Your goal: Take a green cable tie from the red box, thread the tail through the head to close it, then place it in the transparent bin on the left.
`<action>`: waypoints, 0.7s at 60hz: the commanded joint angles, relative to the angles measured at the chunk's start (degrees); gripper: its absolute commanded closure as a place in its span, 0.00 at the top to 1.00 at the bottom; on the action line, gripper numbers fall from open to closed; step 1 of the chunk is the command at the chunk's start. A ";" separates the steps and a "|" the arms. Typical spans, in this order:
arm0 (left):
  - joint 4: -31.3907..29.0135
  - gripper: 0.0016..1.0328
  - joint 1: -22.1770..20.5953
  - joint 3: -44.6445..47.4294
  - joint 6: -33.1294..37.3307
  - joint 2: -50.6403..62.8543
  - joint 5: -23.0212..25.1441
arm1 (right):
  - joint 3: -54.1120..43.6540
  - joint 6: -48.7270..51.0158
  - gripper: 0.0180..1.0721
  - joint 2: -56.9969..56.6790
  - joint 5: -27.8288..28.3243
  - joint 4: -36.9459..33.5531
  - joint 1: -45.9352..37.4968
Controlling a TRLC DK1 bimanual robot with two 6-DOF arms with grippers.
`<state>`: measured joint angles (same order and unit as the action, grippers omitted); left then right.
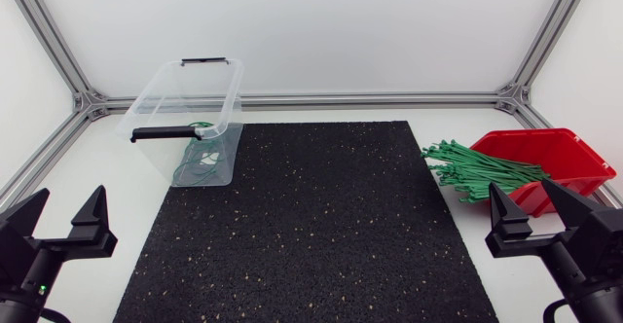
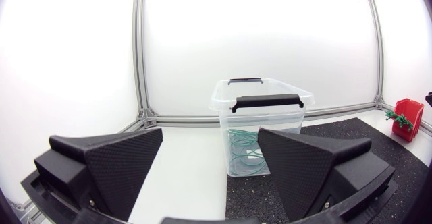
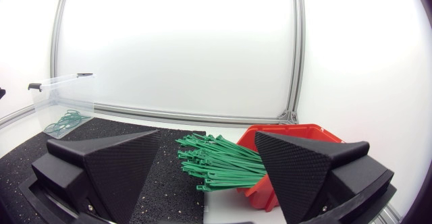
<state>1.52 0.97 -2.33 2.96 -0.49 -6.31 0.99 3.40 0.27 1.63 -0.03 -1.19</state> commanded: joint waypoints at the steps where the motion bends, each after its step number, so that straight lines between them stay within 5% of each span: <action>1: -0.64 0.96 0.08 2.33 -1.03 -0.30 -0.11 | -0.99 0.20 0.96 -0.62 -0.31 -0.67 0.05; 42: -0.64 0.96 0.08 2.33 -1.03 -0.30 -0.02 | 4.81 0.20 0.96 -0.45 -0.40 -1.02 -1.27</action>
<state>1.52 0.97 -2.33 2.96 -0.49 -6.31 2.59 3.42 0.27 1.61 -0.60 -2.04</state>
